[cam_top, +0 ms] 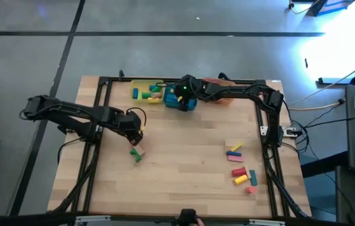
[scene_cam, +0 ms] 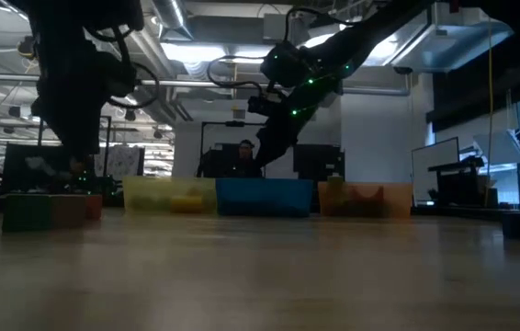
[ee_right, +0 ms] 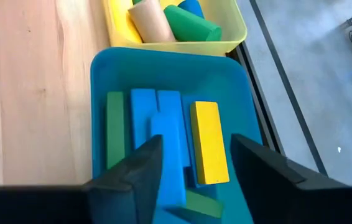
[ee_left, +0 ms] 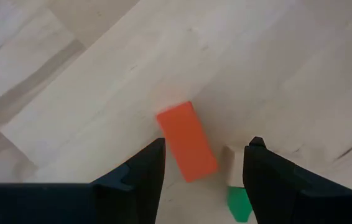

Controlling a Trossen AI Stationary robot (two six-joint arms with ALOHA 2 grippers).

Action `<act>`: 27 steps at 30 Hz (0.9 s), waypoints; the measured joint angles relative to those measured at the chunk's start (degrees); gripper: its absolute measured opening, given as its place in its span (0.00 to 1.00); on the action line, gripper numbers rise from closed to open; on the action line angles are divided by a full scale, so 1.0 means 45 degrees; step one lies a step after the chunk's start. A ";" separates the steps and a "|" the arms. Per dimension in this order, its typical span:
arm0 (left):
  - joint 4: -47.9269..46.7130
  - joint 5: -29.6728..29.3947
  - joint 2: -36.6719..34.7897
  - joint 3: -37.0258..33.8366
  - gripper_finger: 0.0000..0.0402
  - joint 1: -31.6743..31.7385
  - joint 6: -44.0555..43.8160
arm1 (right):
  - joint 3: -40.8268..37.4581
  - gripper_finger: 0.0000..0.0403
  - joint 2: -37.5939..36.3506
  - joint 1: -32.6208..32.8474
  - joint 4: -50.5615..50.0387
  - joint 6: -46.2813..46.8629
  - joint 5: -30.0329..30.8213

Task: Sort blocks by size
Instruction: Put the blue rectangle block into the blue bin, then put the orange arch block into the orange bin

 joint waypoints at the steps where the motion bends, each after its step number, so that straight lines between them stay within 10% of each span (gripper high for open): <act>1: 0.0014 0.0000 0.0100 0.0000 0.45 -0.0003 0.0007 | 0.0000 0.49 0.0000 0.0000 0.0000 0.0000 0.0000; 27: 0.1250 -0.0053 0.3661 0.0006 0.45 -0.0005 -0.1607 | 0.0000 0.60 -0.0005 0.0005 -0.0121 -0.0005 0.0015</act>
